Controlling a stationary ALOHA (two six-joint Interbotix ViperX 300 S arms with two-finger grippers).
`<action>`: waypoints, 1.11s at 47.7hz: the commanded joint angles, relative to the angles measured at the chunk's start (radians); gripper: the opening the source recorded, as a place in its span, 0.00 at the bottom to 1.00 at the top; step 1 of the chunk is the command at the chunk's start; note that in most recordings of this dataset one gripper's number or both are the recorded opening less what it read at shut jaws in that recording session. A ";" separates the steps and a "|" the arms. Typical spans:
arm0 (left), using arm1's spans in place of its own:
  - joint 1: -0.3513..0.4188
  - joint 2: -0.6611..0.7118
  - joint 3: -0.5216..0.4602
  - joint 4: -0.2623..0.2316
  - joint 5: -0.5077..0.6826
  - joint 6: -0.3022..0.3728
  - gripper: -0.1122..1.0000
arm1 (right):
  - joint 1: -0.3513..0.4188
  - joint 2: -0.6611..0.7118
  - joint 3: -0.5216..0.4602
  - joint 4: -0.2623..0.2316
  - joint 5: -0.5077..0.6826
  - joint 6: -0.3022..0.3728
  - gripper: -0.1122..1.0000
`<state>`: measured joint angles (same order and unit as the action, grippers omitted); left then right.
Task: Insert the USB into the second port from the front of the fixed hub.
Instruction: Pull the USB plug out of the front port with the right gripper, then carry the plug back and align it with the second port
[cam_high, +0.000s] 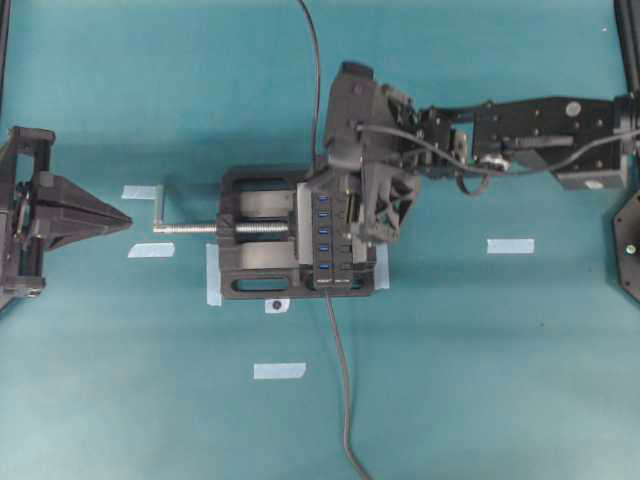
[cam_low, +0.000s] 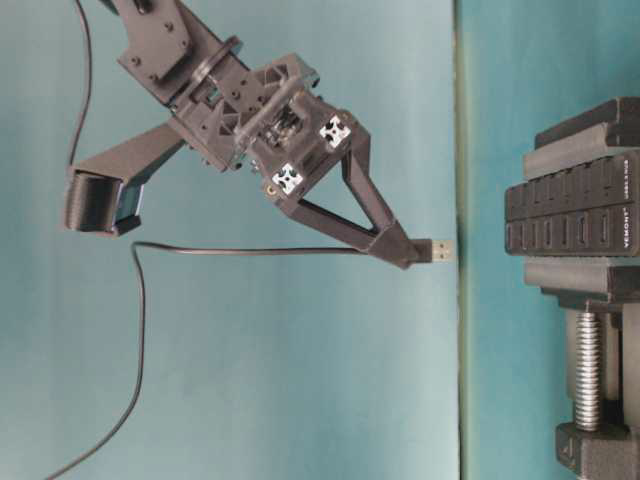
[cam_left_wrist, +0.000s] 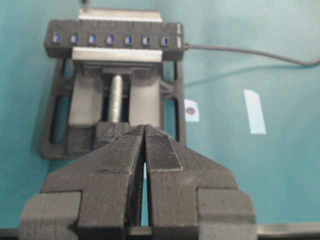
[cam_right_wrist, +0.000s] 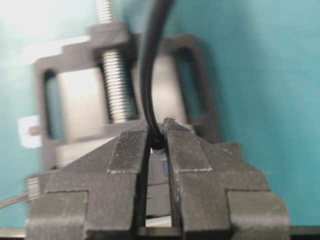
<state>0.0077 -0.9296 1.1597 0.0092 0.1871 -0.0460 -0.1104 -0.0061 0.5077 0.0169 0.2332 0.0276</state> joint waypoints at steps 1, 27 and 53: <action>0.003 0.005 -0.012 0.002 -0.009 0.000 0.10 | 0.015 -0.032 -0.012 0.002 -0.003 0.011 0.17; 0.003 0.005 -0.014 0.002 -0.015 -0.002 0.10 | 0.063 -0.029 0.014 0.002 -0.018 0.044 0.17; 0.003 0.005 -0.012 0.002 -0.015 -0.002 0.10 | 0.084 -0.014 0.061 0.002 -0.087 0.046 0.17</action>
<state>0.0092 -0.9296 1.1597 0.0092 0.1825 -0.0460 -0.0322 -0.0061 0.5752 0.0169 0.1641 0.0629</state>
